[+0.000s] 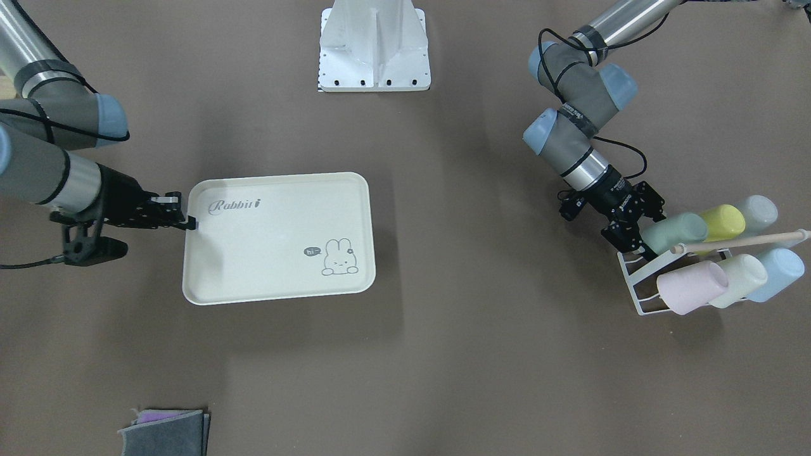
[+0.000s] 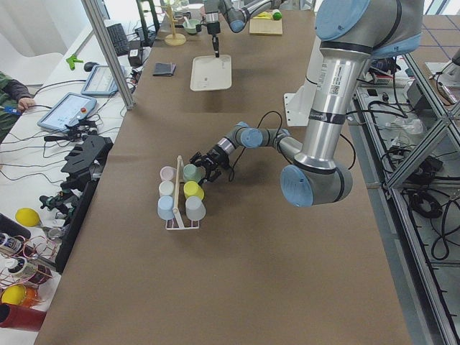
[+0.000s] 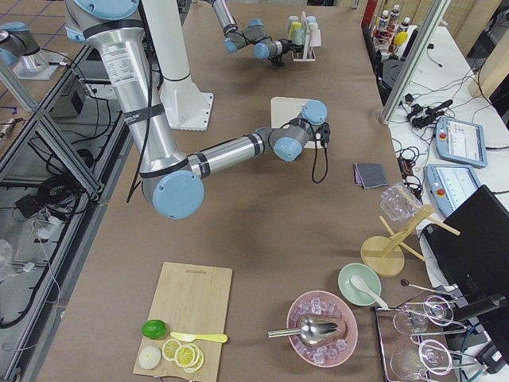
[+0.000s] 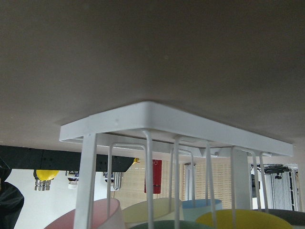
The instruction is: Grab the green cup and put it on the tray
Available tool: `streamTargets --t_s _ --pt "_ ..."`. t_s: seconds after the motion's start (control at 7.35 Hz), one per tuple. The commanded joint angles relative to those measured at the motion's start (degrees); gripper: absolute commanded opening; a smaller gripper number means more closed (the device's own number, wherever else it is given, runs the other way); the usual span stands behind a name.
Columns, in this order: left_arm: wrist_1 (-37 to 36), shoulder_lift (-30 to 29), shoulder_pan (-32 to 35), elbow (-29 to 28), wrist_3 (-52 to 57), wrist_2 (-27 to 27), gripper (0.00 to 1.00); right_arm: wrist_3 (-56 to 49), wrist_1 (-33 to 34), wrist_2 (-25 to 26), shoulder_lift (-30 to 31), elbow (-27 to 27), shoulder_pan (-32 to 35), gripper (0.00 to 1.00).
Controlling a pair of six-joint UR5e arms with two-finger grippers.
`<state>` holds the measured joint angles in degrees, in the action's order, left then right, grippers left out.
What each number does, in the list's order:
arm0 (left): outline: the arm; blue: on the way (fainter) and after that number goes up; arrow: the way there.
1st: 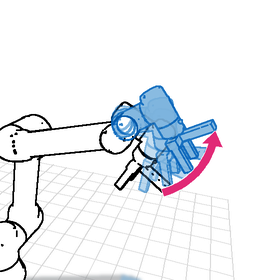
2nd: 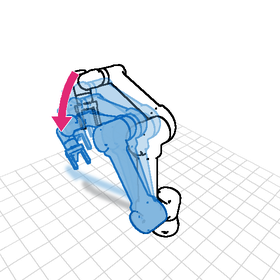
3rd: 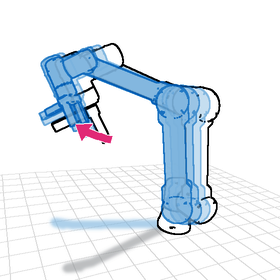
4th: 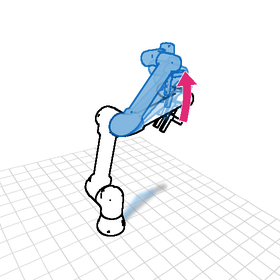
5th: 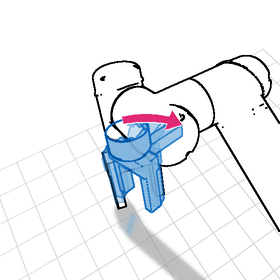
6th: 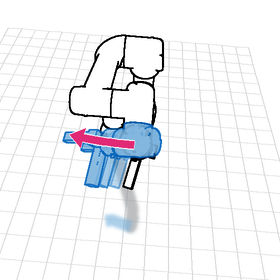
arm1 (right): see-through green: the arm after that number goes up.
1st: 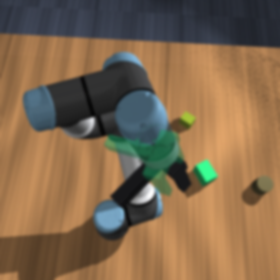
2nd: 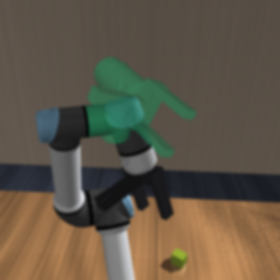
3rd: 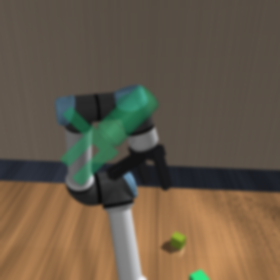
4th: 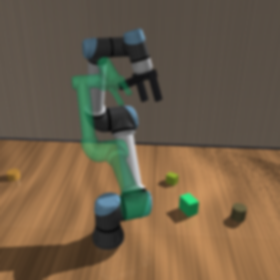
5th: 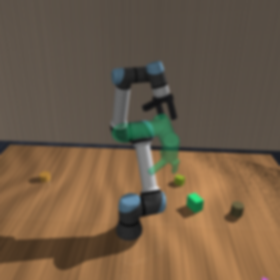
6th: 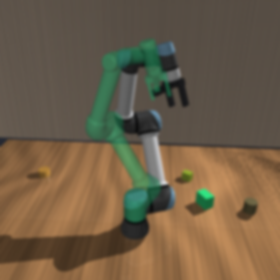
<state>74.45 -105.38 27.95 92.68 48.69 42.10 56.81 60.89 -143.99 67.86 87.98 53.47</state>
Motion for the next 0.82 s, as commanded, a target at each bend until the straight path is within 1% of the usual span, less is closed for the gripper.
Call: streamTargets --t_s 0.0,0.14,0.27,0.54,0.68 --pt "-0.09 0.0 -0.01 0.13 0.0 -0.18 0.66 4.78 0.02 5.26 -5.7 -1.41 -6.76 0.0" --pt "-0.09 0.0 0.08 0.22 0.0 -1.66 0.66 8.63 -0.24 9.91 -8.24 -2.36 -10.28 0.0" --pt "-0.09 0.08 0.08 0.39 0.0 -1.76 0.66 9.72 -0.42 11.87 -9.75 -2.72 -12.75 0.0" --pt "-0.18 0.17 0.26 0.66 0.0 -2.37 0.66 9.73 -0.51 14.59 -10.82 -3.34 -15.31 0.0" --pt "-0.18 0.17 0.43 0.75 -0.09 -2.99 0.66 9.73 -0.6 14.61 -10.73 -3.34 -15.41 0.0"
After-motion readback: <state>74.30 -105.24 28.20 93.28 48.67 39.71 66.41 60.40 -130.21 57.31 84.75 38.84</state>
